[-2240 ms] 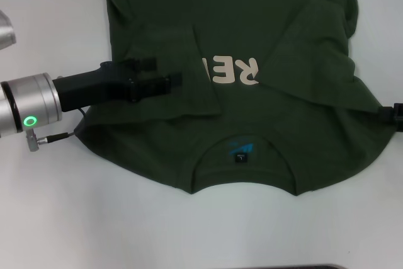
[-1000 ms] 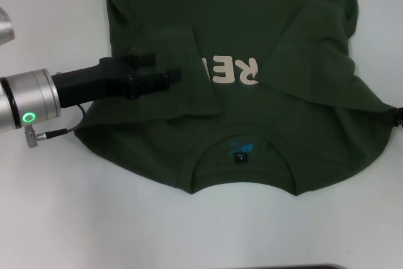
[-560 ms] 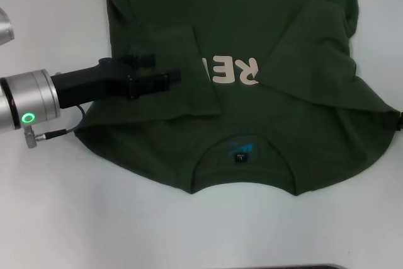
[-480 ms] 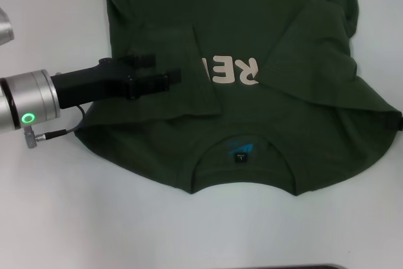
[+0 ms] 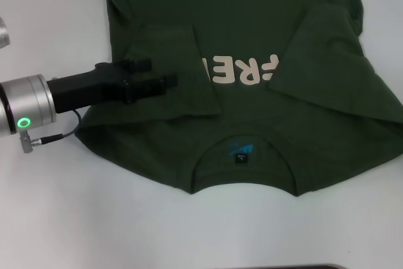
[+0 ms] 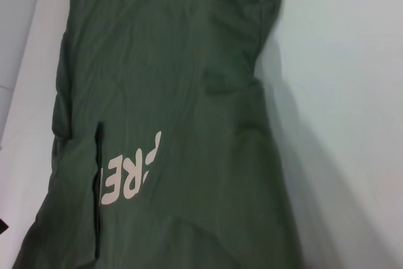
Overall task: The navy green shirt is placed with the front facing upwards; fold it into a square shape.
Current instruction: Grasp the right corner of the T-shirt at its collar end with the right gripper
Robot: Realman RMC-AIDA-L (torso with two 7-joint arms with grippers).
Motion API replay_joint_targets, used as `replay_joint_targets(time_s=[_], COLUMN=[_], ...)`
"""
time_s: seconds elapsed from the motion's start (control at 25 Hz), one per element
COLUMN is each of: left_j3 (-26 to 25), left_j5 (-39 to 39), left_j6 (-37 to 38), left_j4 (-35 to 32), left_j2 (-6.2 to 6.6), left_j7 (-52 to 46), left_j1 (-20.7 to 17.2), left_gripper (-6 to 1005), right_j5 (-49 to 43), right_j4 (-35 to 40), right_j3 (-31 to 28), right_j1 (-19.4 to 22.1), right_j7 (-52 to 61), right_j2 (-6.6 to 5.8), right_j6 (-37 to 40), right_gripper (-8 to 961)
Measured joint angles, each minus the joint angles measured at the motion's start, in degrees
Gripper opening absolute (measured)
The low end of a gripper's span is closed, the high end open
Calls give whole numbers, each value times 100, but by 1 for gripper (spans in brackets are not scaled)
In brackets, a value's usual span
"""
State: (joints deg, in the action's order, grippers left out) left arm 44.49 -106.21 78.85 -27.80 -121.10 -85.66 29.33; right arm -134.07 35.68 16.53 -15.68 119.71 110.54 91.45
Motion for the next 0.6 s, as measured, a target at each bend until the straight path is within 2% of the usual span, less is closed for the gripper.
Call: replay_joint_targets(time_s=[0.36, 0.56, 0.6], left_j3=[-263, -625, -878], left_j5=[-50, -393, -685], left_j6=[225, 420, 529], left_j4=[-252, -349, -368], left_j2=[60, 102, 162], left_j7=[-139, -551, -884], left_j1=[-365, -483, -485], left_gripper=[839, 837, 837], right_j5=[4, 4, 4], right_j4=[-9, -9, -9], right_j3=[-105, -251, -256], right_j1=[146, 187, 185], right_j7=[-95, -113, -115], right_j2=[30, 30, 29], right_j6=[38, 51, 53], right_gripper=[44, 44, 44])
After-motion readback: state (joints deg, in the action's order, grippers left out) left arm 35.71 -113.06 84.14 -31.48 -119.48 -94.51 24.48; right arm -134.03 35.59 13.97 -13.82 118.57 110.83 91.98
